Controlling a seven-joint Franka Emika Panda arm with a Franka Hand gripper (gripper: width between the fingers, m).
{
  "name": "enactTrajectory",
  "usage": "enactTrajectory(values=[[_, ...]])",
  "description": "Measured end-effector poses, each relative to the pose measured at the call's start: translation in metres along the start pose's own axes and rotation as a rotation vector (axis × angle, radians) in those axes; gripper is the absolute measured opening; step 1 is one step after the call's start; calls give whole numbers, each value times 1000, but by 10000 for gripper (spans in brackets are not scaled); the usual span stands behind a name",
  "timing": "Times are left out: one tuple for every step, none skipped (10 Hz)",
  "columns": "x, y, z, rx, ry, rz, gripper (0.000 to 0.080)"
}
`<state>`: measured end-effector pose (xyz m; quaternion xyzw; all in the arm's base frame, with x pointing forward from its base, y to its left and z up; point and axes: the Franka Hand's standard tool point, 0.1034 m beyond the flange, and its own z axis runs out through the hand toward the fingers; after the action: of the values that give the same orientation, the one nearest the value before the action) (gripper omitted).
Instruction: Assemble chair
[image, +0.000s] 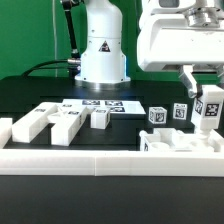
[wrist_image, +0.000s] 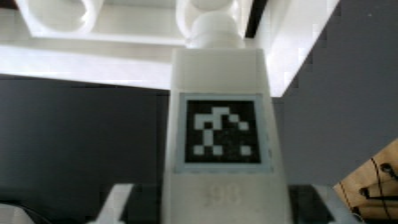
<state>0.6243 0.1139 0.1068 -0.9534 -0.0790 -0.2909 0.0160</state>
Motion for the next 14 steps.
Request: enactTrajectory(values=[[-1,0,1,0,-3,-1,291],[-3,1,2,-1,-5,0,291],[-4,2,4,-2,-7,0,291],[-4,2,5,-3,-9,0,291],[-4,2,6,-3,-7,0,291],[-3,2,6,-3,-5,0,291],[-5,1,7,-2,-8,-1,291],[-8,1,9,-2,-12,-2,291],[-10,2,11,-3,-13,-3,291],[-14,2,13,-4,-16,-6,291],[-16,2,14,-6,-8,-7,291],[-16,3,14,-9,12,-8,291],[-17,3,14,-12,29,-9,291],[-17,1,15,-12,41,-12,291]])
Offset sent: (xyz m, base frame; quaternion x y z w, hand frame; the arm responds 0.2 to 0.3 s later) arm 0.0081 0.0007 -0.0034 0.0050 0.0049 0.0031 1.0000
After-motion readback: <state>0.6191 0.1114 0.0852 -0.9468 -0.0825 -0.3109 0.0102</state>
